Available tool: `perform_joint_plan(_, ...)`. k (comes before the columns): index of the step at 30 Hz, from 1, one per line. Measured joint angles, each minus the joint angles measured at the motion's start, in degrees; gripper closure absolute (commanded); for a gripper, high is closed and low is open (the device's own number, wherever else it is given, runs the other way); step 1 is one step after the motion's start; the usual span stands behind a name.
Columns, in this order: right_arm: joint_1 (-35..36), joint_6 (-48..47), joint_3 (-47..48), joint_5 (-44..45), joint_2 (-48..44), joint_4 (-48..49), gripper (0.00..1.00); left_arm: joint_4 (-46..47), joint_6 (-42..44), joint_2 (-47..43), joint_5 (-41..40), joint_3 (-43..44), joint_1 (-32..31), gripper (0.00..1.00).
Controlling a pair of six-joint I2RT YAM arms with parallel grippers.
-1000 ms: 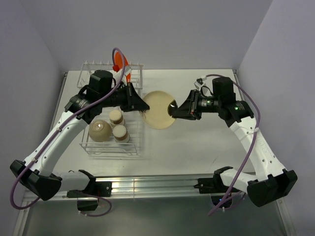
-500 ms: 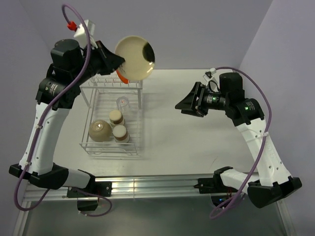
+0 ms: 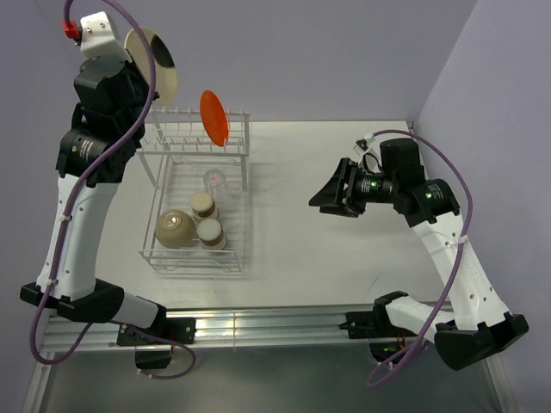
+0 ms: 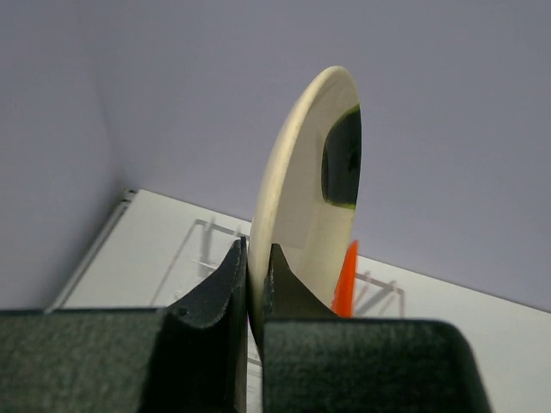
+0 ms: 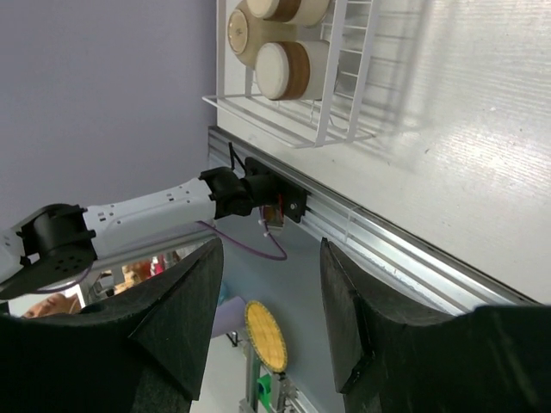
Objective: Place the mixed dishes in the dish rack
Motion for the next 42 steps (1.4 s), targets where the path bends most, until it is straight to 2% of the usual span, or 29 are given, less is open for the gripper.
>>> perform_joint_plan(5,0.0,-1.1,0.0,-0.1,0.2,-0.6,0.44,-0.1,3.8,0.9,-5.4,-1.0,0.0,1.0)
perform_joint_plan(10,0.0,-2.0,-0.3,-0.4,1.1,-0.7,0.44,-1.0,5.2,1.2,-7.0,-3.5,0.0,1.0)
perform_joint_plan(28,-1.5,-3.2,-3.3,-0.9,0.8,-1.2,0.45,-3.0,7.0,7.9,-4.0,-9.2,0.0,1.0)
perform_joint_plan(42,-2.1,-3.2,-5.3,-1.2,0.4,-1.2,0.45,-3.0,7.0,8.9,-2.9,-13.7,-1.0,1.0)
